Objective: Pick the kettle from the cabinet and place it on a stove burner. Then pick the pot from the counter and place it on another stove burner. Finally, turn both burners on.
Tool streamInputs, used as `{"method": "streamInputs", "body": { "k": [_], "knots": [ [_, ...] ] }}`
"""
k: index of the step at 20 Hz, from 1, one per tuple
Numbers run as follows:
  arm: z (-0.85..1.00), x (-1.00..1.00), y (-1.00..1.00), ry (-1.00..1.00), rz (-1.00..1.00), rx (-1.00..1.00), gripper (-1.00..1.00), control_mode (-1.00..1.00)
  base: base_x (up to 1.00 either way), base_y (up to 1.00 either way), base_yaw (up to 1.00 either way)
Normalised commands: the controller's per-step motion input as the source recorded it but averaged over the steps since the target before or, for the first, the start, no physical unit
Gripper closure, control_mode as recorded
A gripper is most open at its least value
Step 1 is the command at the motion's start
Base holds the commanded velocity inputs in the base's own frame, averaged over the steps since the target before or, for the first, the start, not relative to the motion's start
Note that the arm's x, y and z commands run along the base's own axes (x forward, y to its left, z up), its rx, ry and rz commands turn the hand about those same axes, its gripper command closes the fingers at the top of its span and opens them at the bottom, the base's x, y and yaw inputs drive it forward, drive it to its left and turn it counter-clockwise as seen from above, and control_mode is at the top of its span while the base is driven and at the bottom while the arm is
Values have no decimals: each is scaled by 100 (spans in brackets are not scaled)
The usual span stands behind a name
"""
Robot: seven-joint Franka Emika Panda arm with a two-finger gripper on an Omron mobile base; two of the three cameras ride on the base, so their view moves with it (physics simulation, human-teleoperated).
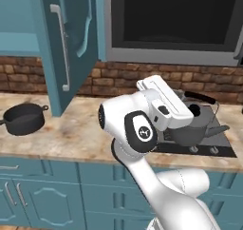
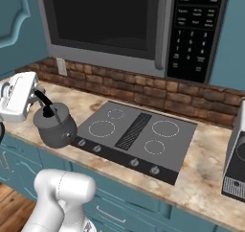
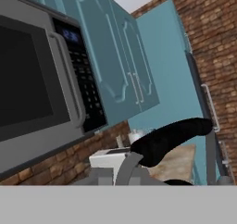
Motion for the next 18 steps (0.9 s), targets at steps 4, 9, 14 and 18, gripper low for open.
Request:
{"method": "streamInputs", "body": {
  "k": [4,9,14,18],
  "knots": [
    [0,0,0,0,0,0,100,100,31,-35,10],
    [0,0,0,0,0,0,100,100,30,-42,5],
    [0,0,0,0,0,0,100,100,25,-38,3],
    [0,0,-1,0,0,0,100,-100,8,-13,0]
  ]
}}
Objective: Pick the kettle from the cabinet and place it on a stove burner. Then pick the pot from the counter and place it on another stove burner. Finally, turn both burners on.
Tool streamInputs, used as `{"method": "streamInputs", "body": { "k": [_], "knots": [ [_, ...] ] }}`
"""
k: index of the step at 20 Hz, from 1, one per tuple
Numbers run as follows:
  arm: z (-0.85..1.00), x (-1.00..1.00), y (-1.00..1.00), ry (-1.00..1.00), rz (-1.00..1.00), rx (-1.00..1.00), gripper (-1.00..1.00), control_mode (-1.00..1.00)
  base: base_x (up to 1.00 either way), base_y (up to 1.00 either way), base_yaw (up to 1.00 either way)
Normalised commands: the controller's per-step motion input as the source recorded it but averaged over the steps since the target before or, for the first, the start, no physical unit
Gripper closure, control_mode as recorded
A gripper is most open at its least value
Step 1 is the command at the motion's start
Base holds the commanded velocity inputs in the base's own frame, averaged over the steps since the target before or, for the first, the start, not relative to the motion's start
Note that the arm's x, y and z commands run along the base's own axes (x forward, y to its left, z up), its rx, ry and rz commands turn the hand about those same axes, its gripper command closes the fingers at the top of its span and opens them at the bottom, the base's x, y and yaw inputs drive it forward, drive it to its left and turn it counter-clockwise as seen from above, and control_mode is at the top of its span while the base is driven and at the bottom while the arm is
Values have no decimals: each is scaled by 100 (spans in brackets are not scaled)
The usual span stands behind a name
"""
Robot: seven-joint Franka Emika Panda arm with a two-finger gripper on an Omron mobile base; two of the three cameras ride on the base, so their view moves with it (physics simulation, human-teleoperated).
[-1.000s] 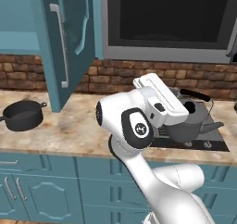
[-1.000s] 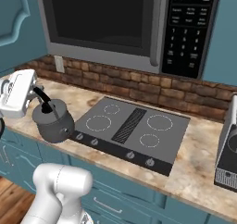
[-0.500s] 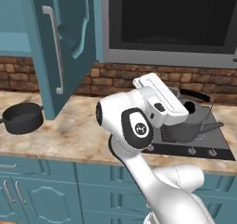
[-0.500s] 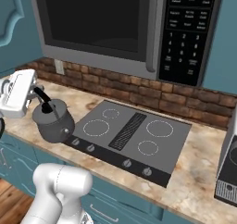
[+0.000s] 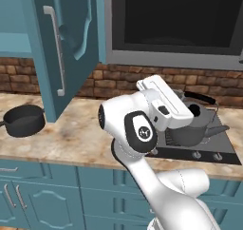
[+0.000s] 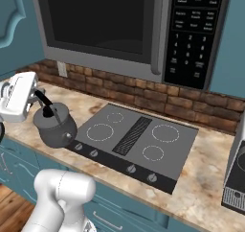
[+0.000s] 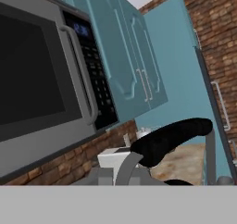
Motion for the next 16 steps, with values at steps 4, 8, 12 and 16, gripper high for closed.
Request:
{"method": "streamInputs", "body": {
  "k": [4,8,12,16],
  "knots": [
    [-10,23,-2,0,2,0,100,-100,0,0,0],
    [-14,33,-9,0,5,0,100,-100,0,0,0],
    [-16,32,-12,0,6,0,100,-100,0,0,0],
    [-15,27,-15,0,4,1,100,-100,0,0,0]
  ]
}}
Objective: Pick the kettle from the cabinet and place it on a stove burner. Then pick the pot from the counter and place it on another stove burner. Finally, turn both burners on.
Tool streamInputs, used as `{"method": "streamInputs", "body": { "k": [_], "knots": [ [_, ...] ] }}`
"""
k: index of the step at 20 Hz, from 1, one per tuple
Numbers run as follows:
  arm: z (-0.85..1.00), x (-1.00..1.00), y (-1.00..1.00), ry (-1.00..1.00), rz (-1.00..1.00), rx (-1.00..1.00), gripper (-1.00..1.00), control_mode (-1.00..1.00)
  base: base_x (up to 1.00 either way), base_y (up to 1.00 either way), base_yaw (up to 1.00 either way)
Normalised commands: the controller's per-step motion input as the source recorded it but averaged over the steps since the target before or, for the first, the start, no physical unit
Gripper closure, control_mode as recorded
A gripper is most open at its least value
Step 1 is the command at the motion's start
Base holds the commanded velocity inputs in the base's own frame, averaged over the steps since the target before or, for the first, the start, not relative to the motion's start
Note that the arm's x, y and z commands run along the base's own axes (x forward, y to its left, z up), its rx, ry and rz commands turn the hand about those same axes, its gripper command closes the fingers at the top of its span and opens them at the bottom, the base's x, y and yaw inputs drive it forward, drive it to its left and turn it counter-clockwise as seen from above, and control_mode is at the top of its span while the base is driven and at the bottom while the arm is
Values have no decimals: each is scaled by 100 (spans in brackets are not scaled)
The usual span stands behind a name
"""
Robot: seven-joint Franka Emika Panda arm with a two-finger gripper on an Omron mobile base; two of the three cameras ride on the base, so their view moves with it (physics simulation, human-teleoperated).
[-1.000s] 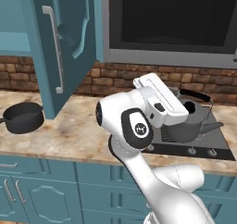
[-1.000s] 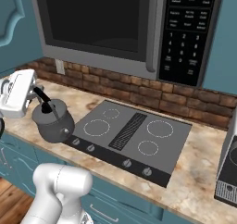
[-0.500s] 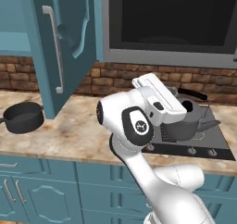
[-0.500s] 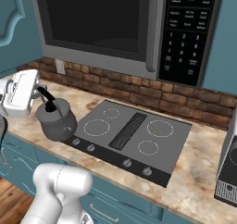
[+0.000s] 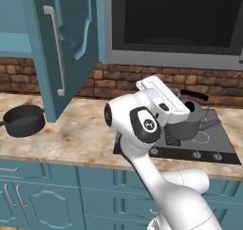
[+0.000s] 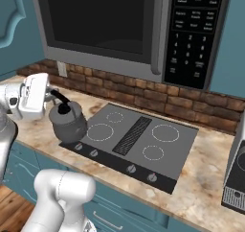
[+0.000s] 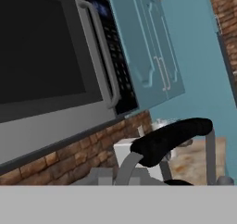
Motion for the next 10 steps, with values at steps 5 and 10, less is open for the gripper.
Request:
{"method": "streamInputs", "body": {
  "k": [5,10],
  "knots": [
    [-11,23,-9,0,3,0,100,-100,0,0,0],
    [-5,31,-3,0,2,0,100,-100,0,0,0]
  ]
}}
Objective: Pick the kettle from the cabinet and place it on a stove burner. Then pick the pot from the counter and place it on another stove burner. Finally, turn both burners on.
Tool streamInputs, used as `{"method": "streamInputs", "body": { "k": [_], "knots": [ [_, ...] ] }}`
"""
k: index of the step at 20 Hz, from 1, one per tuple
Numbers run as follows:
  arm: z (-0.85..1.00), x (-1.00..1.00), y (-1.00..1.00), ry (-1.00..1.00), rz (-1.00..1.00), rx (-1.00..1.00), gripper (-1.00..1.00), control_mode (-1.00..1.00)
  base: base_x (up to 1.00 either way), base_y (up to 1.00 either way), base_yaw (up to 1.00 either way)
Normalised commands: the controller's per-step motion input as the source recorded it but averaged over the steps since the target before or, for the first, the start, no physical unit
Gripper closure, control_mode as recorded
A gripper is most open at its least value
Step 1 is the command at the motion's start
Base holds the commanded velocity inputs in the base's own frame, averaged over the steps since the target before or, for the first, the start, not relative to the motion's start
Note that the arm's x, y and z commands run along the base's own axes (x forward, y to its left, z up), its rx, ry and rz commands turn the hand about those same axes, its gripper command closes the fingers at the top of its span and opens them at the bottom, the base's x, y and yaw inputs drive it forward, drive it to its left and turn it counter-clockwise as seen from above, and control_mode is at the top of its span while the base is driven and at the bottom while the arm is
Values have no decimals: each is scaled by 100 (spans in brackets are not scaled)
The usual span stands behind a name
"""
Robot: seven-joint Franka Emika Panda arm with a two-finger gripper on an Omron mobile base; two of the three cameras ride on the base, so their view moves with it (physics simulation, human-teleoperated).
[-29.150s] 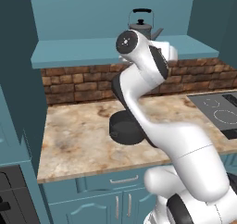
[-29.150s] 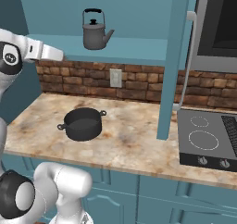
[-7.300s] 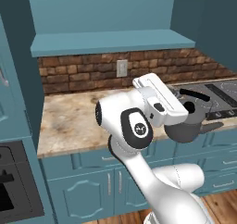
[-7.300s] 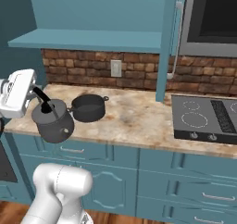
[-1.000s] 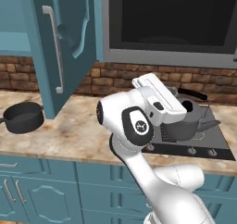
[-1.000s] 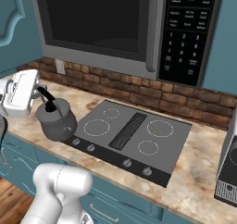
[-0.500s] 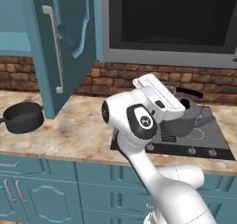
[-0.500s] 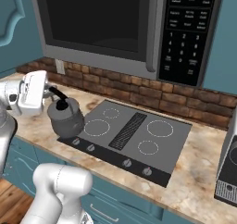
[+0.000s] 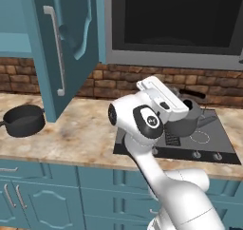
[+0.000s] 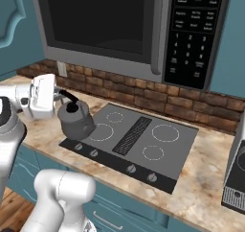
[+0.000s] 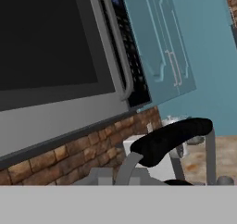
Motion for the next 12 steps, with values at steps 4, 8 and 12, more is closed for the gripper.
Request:
{"method": "streamInputs", "body": {
  "k": [4,8,12],
  "knots": [
    [0,41,0,0,1,0,100,-100,0,0,0],
    [0,37,0,0,2,0,100,-100,0,0,0],
    [-1,34,0,0,2,0,100,-100,0,0,0]
  ]
}}
